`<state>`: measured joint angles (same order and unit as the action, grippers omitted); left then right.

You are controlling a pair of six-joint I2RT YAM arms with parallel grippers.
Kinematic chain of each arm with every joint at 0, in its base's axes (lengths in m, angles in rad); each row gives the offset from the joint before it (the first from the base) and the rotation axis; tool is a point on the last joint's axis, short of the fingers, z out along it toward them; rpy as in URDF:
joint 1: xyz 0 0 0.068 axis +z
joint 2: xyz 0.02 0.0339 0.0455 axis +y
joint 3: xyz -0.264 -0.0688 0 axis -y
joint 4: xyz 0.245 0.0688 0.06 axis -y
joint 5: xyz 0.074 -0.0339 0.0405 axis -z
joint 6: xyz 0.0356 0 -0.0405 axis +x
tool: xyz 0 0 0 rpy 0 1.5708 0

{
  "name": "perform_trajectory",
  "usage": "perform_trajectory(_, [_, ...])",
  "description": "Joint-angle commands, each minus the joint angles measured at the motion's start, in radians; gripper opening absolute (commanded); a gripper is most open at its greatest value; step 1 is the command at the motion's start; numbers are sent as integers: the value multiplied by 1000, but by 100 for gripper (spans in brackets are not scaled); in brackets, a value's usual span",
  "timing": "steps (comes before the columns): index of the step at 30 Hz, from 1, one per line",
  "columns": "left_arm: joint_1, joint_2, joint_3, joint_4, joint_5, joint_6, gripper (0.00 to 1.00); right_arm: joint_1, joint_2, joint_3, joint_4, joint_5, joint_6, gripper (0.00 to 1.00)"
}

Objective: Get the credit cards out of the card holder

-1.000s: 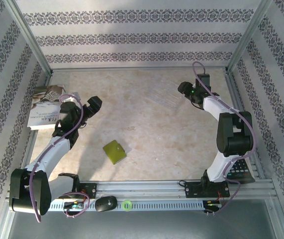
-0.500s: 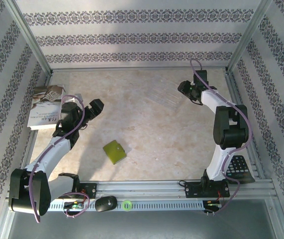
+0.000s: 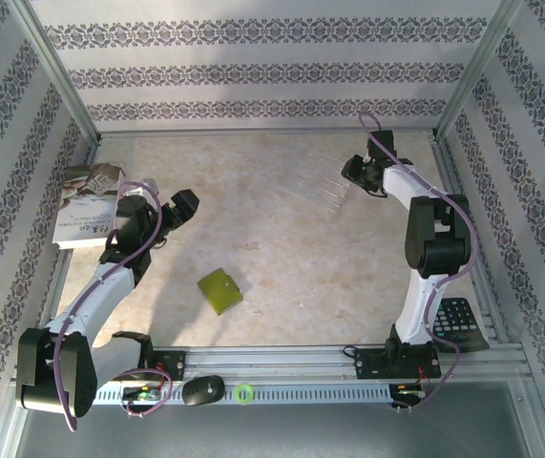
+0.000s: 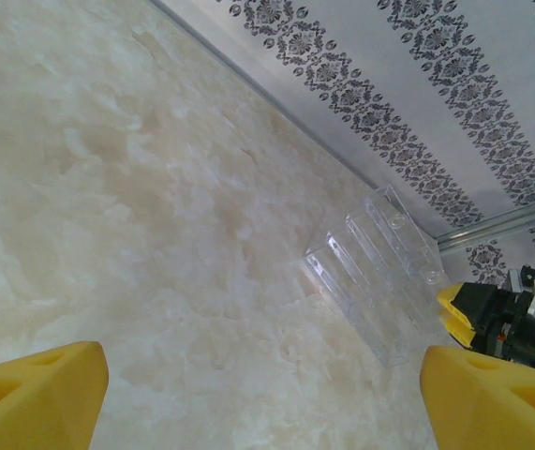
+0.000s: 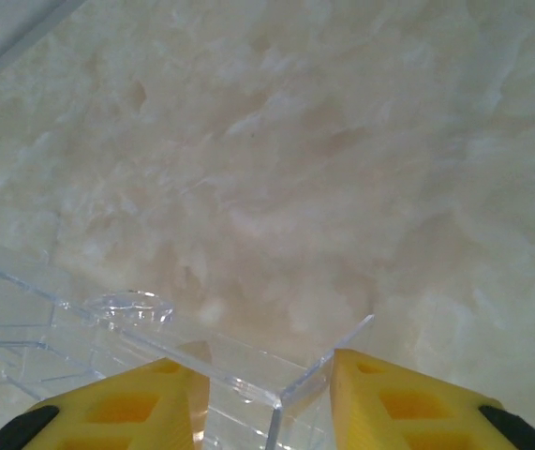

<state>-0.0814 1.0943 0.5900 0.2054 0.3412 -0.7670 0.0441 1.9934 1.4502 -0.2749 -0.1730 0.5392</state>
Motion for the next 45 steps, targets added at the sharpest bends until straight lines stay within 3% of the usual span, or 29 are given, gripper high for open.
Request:
perform_trajectory(1, [-15, -20, 34, -29, 24, 25, 87, 8, 31, 39, -68, 12, -73, 32])
perform_trajectory(9, [-17, -28, 42, -44, 40, 28, 87, 23, 3, 23, -77, -61, -180, 27])
perform_trajectory(17, [-17, -40, 38, -55, 56, 22, 88, 101, -45, -23, -82, -86, -255, 24])
perform_trajectory(27, [-16, -56, 44, -95, 61, 29, 88, 199, -69, -42, -100, -99, -246, 24])
perform_trajectory(34, [-17, -71, 32, -111, 55, 29, 90, 262, -103, -100, -86, -30, -209, 25])
perform_trajectory(37, [-16, -75, 30, -124, 46, 29, 91, 288, -109, -104, -94, -7, -208, 29])
perform_trajectory(42, [-16, -87, 24, -137, 39, 13, 95, 307, -143, -129, -51, 18, -190, 55])
perform_trajectory(45, [-18, -95, 21, -150, 44, -1, 96, 312, -196, -133, -38, 25, -189, 61])
